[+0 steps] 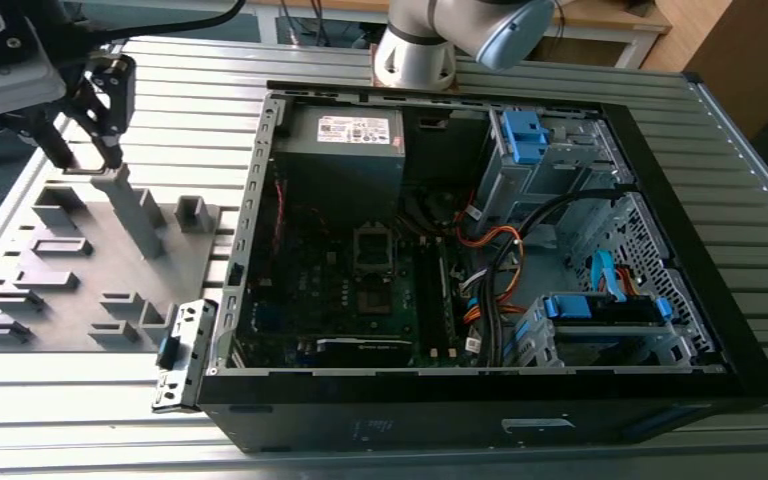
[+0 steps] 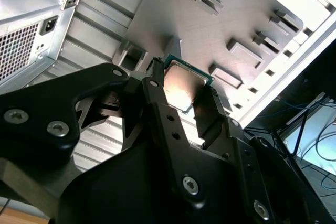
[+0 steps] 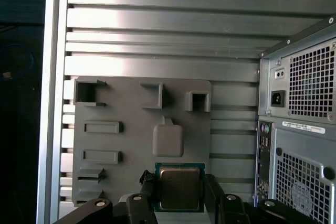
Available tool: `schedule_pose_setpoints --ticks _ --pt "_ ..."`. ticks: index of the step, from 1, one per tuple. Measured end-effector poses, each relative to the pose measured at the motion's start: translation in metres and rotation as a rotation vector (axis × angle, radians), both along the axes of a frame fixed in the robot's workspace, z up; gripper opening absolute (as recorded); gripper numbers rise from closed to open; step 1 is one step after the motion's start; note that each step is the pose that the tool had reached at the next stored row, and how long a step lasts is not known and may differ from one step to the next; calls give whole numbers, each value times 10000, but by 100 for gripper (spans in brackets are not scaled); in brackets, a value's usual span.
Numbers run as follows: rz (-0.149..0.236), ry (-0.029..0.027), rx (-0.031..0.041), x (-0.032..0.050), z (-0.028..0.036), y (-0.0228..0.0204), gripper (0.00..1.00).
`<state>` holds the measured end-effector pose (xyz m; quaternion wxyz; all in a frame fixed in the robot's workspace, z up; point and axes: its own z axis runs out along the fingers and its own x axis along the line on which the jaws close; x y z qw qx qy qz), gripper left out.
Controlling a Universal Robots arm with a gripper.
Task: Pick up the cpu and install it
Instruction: 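Pick up the cpu and move it towards the insertion slot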
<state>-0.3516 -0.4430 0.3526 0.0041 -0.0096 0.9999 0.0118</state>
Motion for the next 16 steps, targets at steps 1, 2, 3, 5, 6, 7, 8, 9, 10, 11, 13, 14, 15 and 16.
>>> schedule_pose_setpoints --ticks 1,2,3,5,6,7,8,9,10,11,13,14,15,16 --pt "0 0 0 16 0 0 47" --pt "0 0 1 30 0 0 47" --pt "0 -1 1 44 -1 0 47" --pt "0 -1 1 75 -1 0 47" --pt "0 0 0 91 0 0 47" --pt "0 -1 0 108 0 -1 47" --pt "0 -1 1 127 -1 -1 47" --pt "0 0 0 147 0 -1 47" --pt "-1 -1 1 169 0 -2 47" --pt "-1 1 0 194 0 -3 47" --pt "0 -1 1 242 0 -5 47" --pt "0 -1 1 265 0 -6 47" --pt "-1 0 0 288 0 -7 47" --pt "0 0 1 312 0 -9 47"
